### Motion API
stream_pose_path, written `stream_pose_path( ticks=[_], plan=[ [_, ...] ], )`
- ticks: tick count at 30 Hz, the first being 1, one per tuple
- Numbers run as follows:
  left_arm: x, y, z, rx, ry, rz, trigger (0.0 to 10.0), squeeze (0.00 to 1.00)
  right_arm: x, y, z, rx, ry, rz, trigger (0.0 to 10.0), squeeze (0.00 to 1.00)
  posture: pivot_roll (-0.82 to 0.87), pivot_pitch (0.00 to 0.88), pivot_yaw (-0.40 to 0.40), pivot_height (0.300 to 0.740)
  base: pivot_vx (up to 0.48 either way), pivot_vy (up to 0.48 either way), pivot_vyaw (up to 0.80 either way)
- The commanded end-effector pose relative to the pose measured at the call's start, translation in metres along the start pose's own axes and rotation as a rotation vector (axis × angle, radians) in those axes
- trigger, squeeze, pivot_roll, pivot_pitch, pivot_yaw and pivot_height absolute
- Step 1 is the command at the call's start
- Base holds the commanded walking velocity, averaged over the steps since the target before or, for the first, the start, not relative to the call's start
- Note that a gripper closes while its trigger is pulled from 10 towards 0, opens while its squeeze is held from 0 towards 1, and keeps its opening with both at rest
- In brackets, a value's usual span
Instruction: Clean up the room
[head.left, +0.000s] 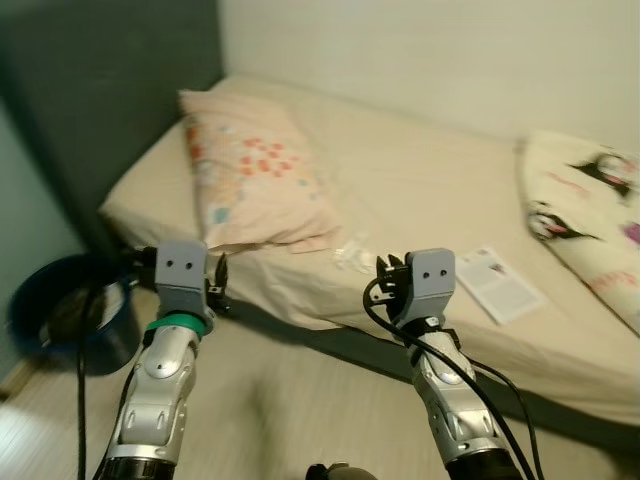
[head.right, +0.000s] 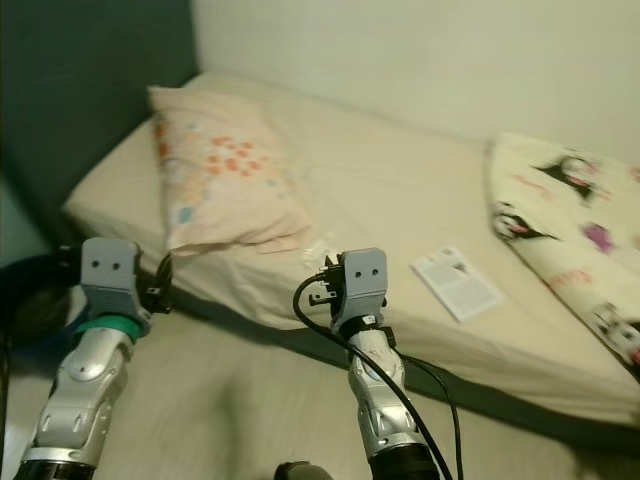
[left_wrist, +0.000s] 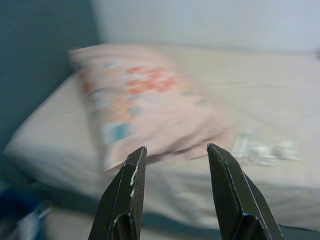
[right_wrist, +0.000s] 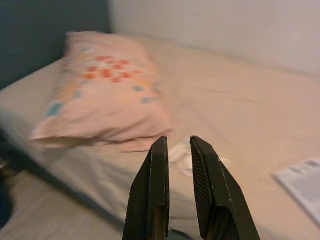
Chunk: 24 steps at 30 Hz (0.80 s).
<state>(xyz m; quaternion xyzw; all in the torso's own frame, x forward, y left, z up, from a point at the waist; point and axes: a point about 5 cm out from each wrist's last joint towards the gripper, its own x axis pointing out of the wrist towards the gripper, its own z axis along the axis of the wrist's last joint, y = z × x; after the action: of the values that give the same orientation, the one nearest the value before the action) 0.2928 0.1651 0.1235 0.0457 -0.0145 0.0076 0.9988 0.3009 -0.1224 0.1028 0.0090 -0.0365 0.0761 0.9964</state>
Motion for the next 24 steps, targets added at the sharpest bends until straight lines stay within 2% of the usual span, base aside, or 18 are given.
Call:
stream_pose_path(
  ticks=[1,7,11,16,19,24],
  plan=[
    [-0.0005,-0.0007,-0.0056,0.008,0.019,-0.003,10.0,0.00,-0.0026,-0.0023,-0.0055,0.013,0.027,-0.015,10.0,0.00,-0.04,0.000,-0.041,0.740,0.000,0.000,-0.80],
    [0.0007,-0.0002,-0.0057,0.010,0.021,-0.005,10.0,0.00,-0.0027,-0.0019,-0.0057,0.015,0.029,-0.018,10.0,0.00,-0.04,0.000,-0.038,0.740,0.000,0.000,-0.80],
    [0.0004,-0.0025,-0.0102,-0.049,0.065,-0.004,10.0,0.00,-0.0027,-0.0017,-0.0055,0.016,0.028,-0.019,10.0,0.00,-0.04,0.000,-0.036,0.740,0.000,0.000,-0.80],
    [-0.0011,-0.0008,-0.0108,0.008,0.051,-0.012,10.0,0.00,-0.0026,-0.0005,-0.0047,0.009,0.021,-0.012,10.0,0.00,-0.04,0.000,-0.037,0.740,0.000,0.000,-0.80],
    [-0.0011,-0.0002,-0.0083,0.044,0.019,0.000,10.0,0.00,-0.0014,0.0014,-0.0027,-0.010,0.009,0.006,10.0,0.00,-0.04,0.000,-0.039,0.740,0.092,0.000,0.00],
    [-0.0004,0.0009,-0.0077,0.064,0.008,0.012,10.0,0.00,0.0001,0.0025,-0.0019,-0.020,0.005,0.015,10.0,0.00,-0.04,0.000,-0.043,0.740,0.480,0.000,0.00]
  ],
)
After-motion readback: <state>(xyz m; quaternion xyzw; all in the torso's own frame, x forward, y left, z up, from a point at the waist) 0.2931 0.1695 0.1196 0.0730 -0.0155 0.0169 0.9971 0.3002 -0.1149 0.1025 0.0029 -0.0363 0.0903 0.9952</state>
